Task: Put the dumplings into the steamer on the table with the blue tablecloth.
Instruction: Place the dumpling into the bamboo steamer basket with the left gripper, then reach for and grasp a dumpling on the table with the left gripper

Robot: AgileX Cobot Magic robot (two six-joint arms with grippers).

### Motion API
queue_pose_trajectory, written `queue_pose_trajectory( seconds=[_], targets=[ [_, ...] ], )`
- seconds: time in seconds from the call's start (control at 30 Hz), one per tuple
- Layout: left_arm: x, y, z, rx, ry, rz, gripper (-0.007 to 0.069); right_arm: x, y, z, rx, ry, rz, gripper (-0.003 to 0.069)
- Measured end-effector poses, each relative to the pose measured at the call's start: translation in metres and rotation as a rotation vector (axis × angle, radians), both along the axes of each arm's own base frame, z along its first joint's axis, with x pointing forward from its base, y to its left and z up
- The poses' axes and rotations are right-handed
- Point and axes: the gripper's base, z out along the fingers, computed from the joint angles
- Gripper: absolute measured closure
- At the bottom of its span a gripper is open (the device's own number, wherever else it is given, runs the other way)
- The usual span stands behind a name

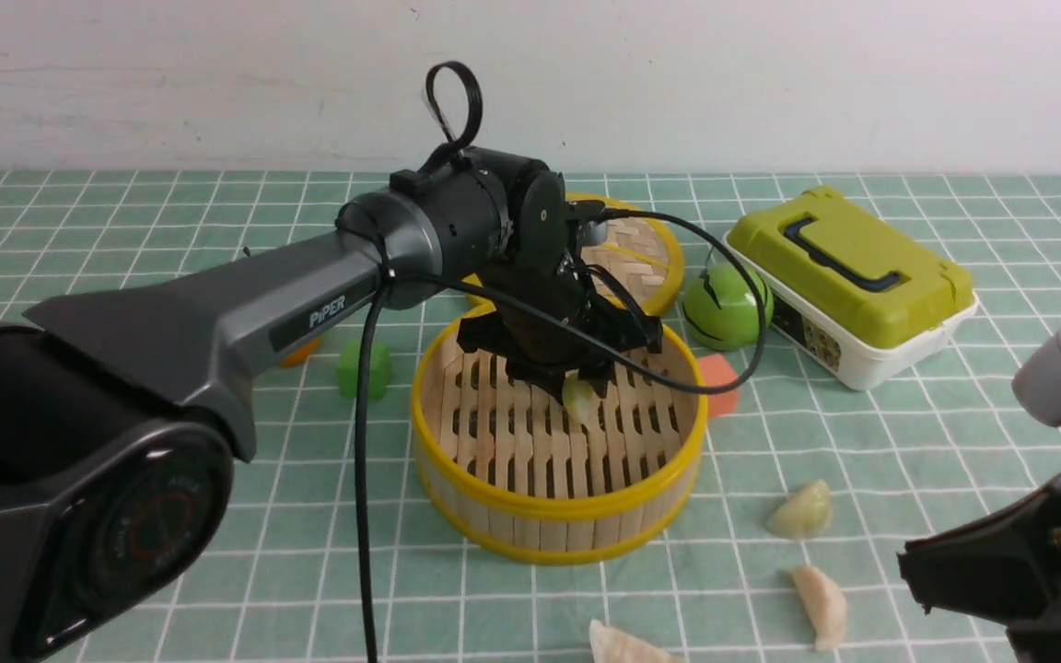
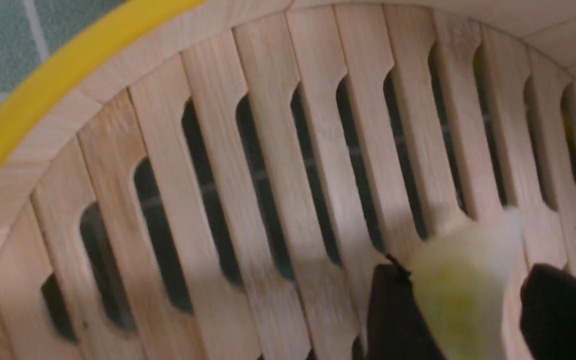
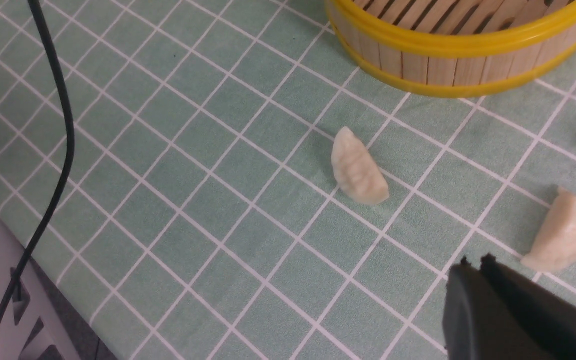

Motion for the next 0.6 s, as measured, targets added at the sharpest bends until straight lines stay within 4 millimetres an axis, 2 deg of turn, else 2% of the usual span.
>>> queue_pose_trajectory(
  seconds=[0.1, 0.13, 0.2, 0.33, 0.4, 0.43, 0.5, 0.57, 0.6],
  targets=[
    [-0.006, 0.003, 0.014, 0.042, 0.057, -0.025, 0.0145, 0.0, 0.0, 0.0, 0.003, -0.002, -0.003, 0.0638],
    [-0.008, 0.004, 0.02, 0.056, 0.069, -0.042, 0.0125, 0.0, 0.0, 0.0, 0.004, -0.002, -0.004, 0.0638],
    [-0.014, 0.006, 0.045, 0.082, 0.075, -0.114, 0.0074, 0.0, 0.001, 0.001, 0.021, 0.001, -0.006, 0.0636],
    [-0.029, 0.006, 0.089, 0.059, 0.011, -0.223, 0.0053, -0.002, 0.002, 0.004, 0.051, -0.005, -0.011, 0.0633],
    [-0.042, 0.004, 0.105, 0.066, -0.025, -0.288, 0.0055, -0.006, 0.0, 0.008, 0.056, -0.028, -0.012, 0.063],
    [-0.056, -0.001, 0.114, 0.08, -0.044, -0.354, 0.006, -0.01, -0.001, 0.011, 0.055, -0.053, -0.011, 0.0629],
    [-0.07, -0.006, 0.117, 0.098, -0.052, -0.419, 0.0067, -0.016, -0.004, 0.016, 0.051, -0.086, -0.009, 0.0627],
    [-0.105, -0.014, 0.119, 0.146, -0.052, -0.572, 0.0085, -0.033, -0.011, 0.026, 0.038, -0.169, -0.006, 0.0626],
    [-0.114, -0.015, 0.114, 0.169, -0.04, -0.624, 0.009, -0.037, -0.012, 0.028, 0.036, -0.188, -0.005, 0.0625]
  ],
)
